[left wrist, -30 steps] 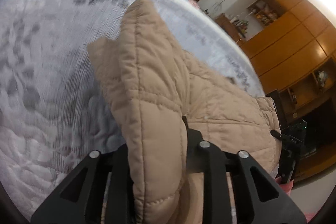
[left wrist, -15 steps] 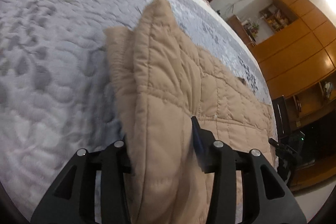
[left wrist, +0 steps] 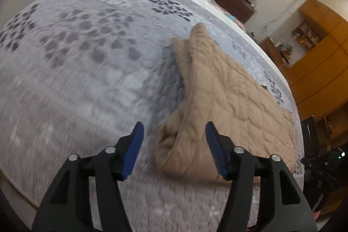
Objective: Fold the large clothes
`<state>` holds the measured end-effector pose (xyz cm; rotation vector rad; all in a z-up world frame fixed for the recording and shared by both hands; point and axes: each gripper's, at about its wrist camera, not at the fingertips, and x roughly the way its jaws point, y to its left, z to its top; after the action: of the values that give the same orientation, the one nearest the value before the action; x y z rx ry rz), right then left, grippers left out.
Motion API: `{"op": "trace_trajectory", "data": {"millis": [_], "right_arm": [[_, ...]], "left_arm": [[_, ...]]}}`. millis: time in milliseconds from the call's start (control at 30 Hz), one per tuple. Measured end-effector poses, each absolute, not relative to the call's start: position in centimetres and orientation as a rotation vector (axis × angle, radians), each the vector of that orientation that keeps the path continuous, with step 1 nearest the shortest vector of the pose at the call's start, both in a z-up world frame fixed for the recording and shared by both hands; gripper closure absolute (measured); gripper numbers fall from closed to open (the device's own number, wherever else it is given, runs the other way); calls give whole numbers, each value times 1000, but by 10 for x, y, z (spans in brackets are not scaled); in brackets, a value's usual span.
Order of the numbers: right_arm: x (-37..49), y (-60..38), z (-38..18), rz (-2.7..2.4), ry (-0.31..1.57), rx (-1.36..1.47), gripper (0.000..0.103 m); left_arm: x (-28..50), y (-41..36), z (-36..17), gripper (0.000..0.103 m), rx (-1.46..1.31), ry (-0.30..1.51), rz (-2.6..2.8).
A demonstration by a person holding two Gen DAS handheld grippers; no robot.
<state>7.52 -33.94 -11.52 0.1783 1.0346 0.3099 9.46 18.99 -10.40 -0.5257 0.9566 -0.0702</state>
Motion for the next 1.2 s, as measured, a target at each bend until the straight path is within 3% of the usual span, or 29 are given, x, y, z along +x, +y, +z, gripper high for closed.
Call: {"op": "trace_trajectory", "data": {"millis": [333,833,900,967,1033,1200], "right_arm": [[80,-332,-150,285,1132,145,79],[95,-337,-181,302,1193,203,82],[96,-337,-181,302,1195,202,82],[96,-337,-181,302,1198,200,82],[97,-338,-181,301,1202,203,82],[99,-338,-183,303,1204,207,82]], "left_arm": [[48,167,-138,38,-726,977,-108],[75,160,-157,33,-861,849,-52],[73,160,-157,44,-870,830,-25],[74,161,-161,70,-913,812,-40],[71,162,-171,80,-1002,809,-59],[72,154,-177,85,-963,833,-47]]}}
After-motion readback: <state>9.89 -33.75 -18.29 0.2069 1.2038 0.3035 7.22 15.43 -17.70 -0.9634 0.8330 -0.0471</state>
